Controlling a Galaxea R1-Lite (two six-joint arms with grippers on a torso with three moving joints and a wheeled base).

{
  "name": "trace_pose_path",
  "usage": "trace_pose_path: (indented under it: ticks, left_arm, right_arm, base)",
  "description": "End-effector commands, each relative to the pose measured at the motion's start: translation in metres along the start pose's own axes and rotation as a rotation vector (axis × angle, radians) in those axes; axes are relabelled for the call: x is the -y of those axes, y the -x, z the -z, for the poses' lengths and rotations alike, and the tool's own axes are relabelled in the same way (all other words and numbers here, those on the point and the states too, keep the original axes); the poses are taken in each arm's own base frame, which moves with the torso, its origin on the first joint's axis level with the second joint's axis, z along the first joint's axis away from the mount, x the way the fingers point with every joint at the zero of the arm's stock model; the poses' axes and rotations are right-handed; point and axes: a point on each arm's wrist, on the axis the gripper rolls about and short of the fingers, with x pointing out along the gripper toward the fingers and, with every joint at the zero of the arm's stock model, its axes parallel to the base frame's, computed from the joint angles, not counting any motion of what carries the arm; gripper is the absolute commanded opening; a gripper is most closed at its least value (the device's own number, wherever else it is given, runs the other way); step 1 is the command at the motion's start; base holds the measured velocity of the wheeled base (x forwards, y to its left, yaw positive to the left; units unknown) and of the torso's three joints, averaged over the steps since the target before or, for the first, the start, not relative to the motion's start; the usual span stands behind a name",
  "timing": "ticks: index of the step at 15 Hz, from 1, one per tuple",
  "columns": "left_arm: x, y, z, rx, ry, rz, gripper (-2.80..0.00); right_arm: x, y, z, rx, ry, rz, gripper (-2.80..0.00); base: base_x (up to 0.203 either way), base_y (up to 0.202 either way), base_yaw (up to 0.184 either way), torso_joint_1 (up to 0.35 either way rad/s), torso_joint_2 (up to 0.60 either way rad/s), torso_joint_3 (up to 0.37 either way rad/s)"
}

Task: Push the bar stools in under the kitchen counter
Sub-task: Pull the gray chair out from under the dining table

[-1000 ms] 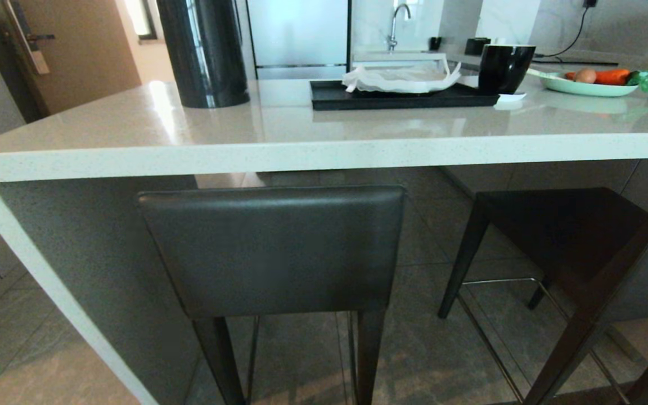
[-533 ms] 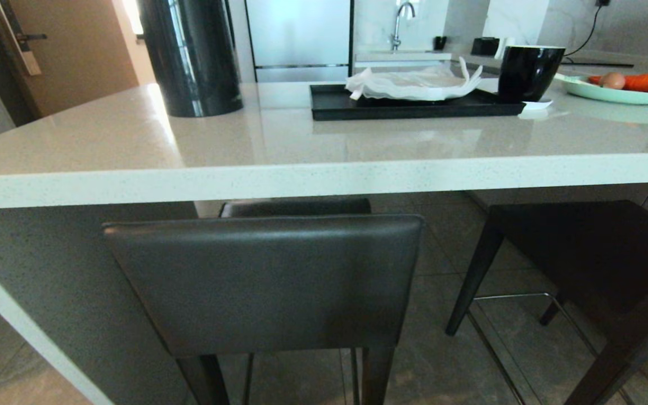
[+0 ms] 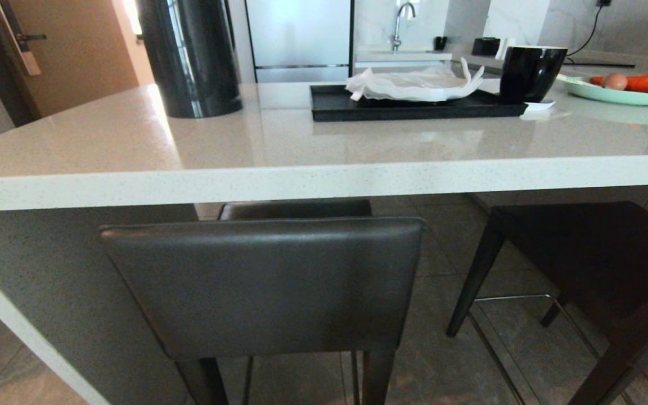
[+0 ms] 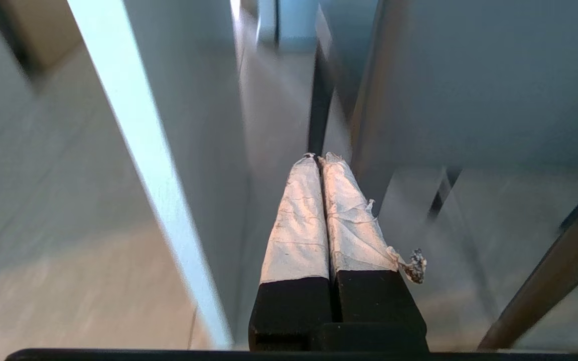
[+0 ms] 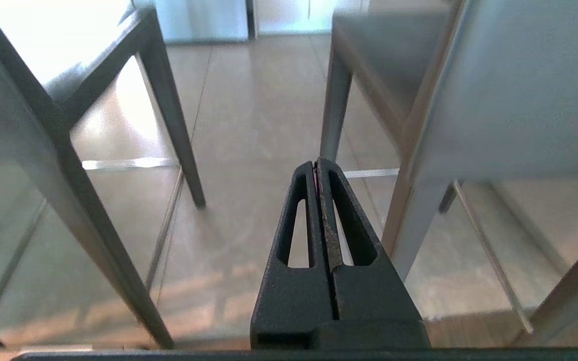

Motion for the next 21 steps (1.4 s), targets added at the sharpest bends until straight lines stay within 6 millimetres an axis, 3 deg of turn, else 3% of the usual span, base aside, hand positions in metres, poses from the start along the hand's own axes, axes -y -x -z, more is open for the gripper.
trace_pose_path:
  ticks: [1,3,5,9,12,17,19,21]
  left_arm:
    - [0.000,0.004,-0.022,0.027,0.014,0.007,-2.80]
    - [0.001,-0.008,-0.039,-0.057,0.025,0.022,-2.80]
    - [0.001,-0.036,-0.051,-0.161,0.030,0.029,-2.80]
    - [0.003,-0.112,-0.049,-0.265,0.029,0.058,-2.80]
    - [0.007,-0.152,-0.043,-0.231,0.027,0.082,-2.80]
    - [0.012,-0.161,-0.042,-0.208,0.031,0.141,-2.80]
    - [0.012,-0.159,-0.043,-0.195,0.031,0.146,-2.80]
    - [0.012,-0.158,-0.045,-0.186,0.031,0.160,-2.80]
  right_arm:
    - [0.001,-0.006,-0.028,-0.034,-0.022,-0.004,-2.80]
    - [0.002,-0.028,-0.057,-0.140,-0.047,-0.009,-2.80]
    - [0.002,-0.058,-0.063,-0.240,-0.010,-0.017,-2.80]
    - [-0.001,-0.117,-0.046,-0.304,0.036,-0.055,-2.80]
    - [-0.024,-0.139,-0.031,-0.364,0.068,-0.245,-2.80]
    - [-0.068,-0.203,-0.018,-0.350,0.100,-0.341,-2.80]
    - [-0.099,-0.232,-0.010,-0.263,0.111,-0.320,-2.80]
    - [-0.139,-0.241,-0.010,-0.136,0.104,-0.334,-2.80]
  base:
    - [0.000,0.000,0.000,0.000,0.00,0.000]
    - [0.000,0.000,0.000,0.000,0.00,0.000]
    - [0.000,0.000,0.000,0.000,0.00,0.000]
    - [0.000,0.000,0.000,0.000,0.00,0.000]
    - [0.000,0.000,0.000,0.000,0.00,0.000]
    - [0.000,0.000,0.000,0.000,0.00,0.000]
    - [0.000,0.000,0.000,0.000,0.00,0.000]
    - [0.000,0.000,0.000,0.000,0.00,0.000]
